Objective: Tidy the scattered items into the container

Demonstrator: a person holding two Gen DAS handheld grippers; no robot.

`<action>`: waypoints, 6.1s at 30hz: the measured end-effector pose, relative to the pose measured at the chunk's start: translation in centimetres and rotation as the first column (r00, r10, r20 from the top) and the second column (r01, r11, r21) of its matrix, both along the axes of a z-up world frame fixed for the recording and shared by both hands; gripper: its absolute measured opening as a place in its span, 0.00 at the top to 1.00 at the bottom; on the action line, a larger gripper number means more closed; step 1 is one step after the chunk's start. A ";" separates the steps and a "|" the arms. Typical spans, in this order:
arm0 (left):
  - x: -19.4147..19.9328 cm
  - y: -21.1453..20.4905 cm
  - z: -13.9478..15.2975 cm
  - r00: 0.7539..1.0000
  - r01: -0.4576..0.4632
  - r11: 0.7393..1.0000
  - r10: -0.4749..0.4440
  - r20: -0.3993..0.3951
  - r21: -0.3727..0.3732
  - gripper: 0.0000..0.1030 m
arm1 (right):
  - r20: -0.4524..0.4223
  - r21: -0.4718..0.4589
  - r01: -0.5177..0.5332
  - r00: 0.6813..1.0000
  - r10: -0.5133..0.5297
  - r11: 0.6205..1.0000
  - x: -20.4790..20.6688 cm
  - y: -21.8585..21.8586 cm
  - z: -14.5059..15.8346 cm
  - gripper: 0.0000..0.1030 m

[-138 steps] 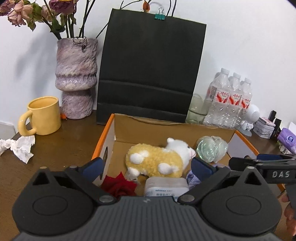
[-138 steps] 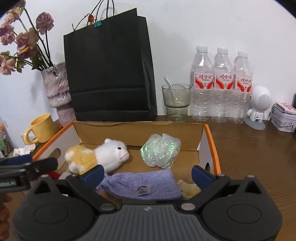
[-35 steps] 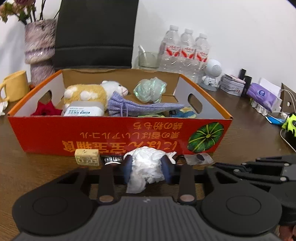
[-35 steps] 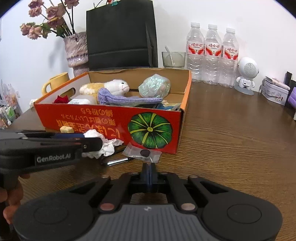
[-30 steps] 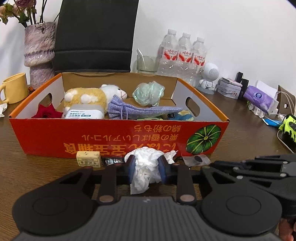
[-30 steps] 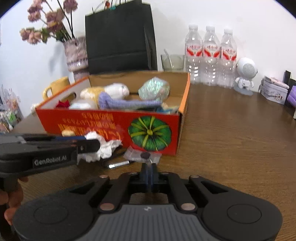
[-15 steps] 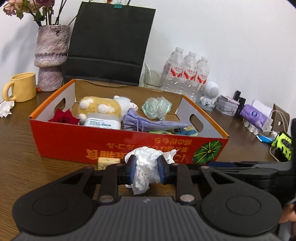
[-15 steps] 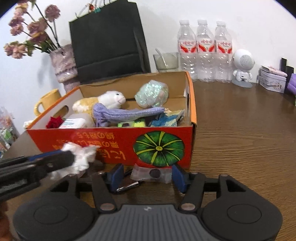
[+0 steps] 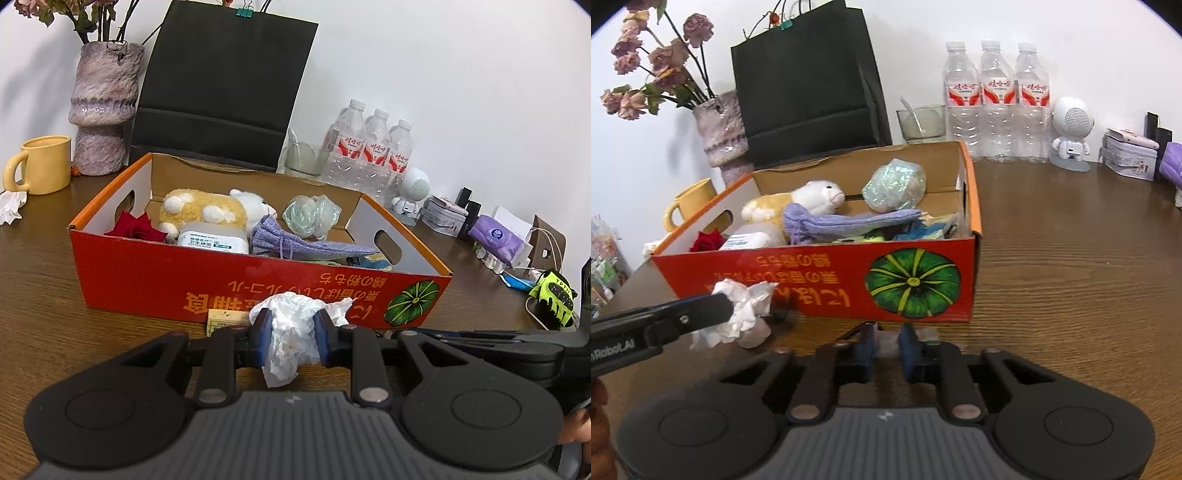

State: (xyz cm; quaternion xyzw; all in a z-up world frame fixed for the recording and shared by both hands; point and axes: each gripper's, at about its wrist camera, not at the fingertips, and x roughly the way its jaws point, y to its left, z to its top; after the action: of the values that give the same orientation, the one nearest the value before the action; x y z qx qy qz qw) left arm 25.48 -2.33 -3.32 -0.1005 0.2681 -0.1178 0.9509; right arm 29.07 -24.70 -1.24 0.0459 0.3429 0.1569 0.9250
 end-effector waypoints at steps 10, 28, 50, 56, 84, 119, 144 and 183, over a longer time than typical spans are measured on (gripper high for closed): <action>-0.4 0.9 0.1 1.000 -0.017 1.000 0.017 0.004 -0.009 0.75 | 0.031 0.017 0.024 0.999 -0.024 1.000 -1.2 -1.1 0.8 0.89; -0.2 1.5 -0.1 1.000 -0.030 0.999 0.030 -0.007 -0.025 0.76 | 0.035 -0.164 0.042 0.999 -0.037 0.986 0.7 -0.3 -0.8 0.65; -2.1 2.1 1.1 0.999 -0.009 0.998 0.011 0.035 -0.056 0.75 | 0.110 -0.094 0.010 0.994 0.000 0.996 -3.4 -1.2 1.5 0.95; -2.8 2.8 5.2 0.988 0.004 0.999 0.002 0.156 -0.042 0.75 | 0.215 -0.016 -0.031 0.976 0.034 0.999 -4.3 -1.2 6.1 0.95; 9.1 5.8 3.2 0.979 -0.191 0.978 0.184 0.085 0.085 0.00 | 0.099 -0.047 0.040 0.994 -0.035 0.998 10.0 3.6 4.5 0.02; -1.3 5.5 -0.7 0.978 -0.193 0.974 0.201 -0.061 0.122 0.00 | -0.013 -0.144 0.092 0.995 -0.095 0.985 -0.8 3.7 0.2 0.06; 3.1 0.9 -2.9 0.985 -0.128 0.976 0.146 -0.096 0.176 0.79 | -0.009 -0.178 0.093 0.995 -0.096 0.980 0.3 4.4 -0.6 0.61; -4.3 3.9 2.7 0.994 -0.073 0.995 0.068 0.081 0.063 0.79 | 0.135 -0.011 0.006 0.991 -0.005 1.000 -4.9 1.5 4.4 0.77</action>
State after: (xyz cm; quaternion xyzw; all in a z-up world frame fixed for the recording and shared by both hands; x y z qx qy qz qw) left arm 21.16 1.56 -0.64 -0.0739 0.2304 -0.0792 0.9670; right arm 24.18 -23.24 3.13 0.0306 0.2801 0.1552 0.9469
